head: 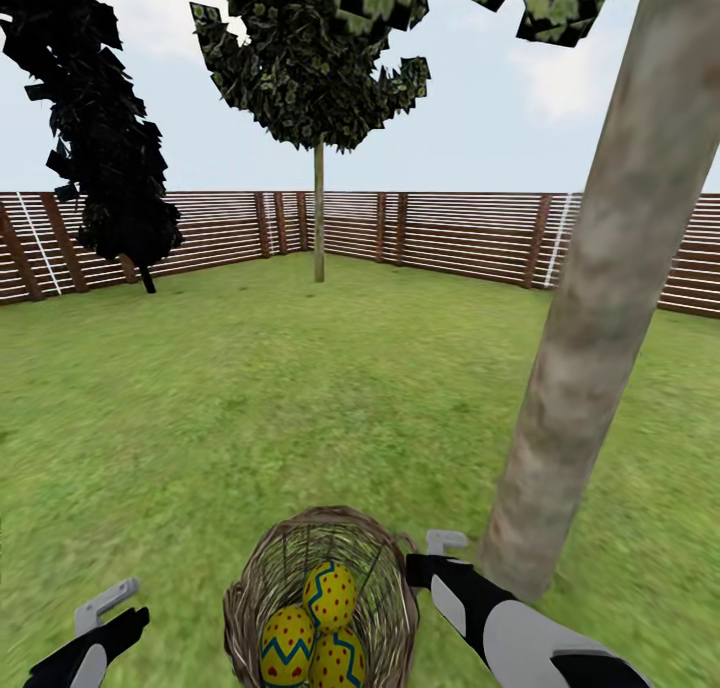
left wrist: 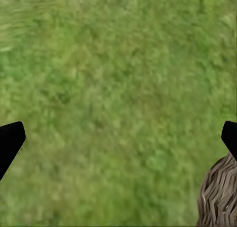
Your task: Take the three Easter eggs out of the wicker basket on the lawn in the garden, then place them on the lawn next to a single tree (choose any tree) so that all three eggs are next to the same tree and none are left in the basket.
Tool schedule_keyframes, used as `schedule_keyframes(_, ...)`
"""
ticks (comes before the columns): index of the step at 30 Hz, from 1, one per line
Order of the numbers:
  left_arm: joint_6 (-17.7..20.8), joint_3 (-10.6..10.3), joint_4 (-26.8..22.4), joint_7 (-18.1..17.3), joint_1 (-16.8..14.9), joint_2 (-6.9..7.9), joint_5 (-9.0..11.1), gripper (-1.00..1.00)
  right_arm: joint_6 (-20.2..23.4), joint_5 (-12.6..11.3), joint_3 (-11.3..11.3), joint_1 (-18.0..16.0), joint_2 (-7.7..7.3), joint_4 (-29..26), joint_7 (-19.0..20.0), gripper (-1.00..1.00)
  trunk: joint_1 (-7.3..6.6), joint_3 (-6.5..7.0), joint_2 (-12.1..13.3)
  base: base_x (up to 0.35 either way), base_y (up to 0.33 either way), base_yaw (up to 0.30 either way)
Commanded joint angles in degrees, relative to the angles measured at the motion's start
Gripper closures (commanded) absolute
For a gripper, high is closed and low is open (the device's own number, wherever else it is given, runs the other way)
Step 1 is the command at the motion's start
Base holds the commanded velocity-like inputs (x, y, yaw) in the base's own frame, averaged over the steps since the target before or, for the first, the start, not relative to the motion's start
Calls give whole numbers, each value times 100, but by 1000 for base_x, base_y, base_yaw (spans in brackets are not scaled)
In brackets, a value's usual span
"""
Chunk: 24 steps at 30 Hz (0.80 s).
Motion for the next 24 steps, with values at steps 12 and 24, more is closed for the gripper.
schedule_keyframes(12, 19, 12, -1, 38, -3, 20, 62, -100, 27, -28, -80, 2, 4, -15, -6, 100, 3, -7, -6, 219, 258, 0)
schedule_keyframes(24, 28, 16, 0, 34, -3, 20, 64, -100, 27, -28, -80, 4, 4, -15, -6, 100, 3, 3, -6, 82, 314, -47)
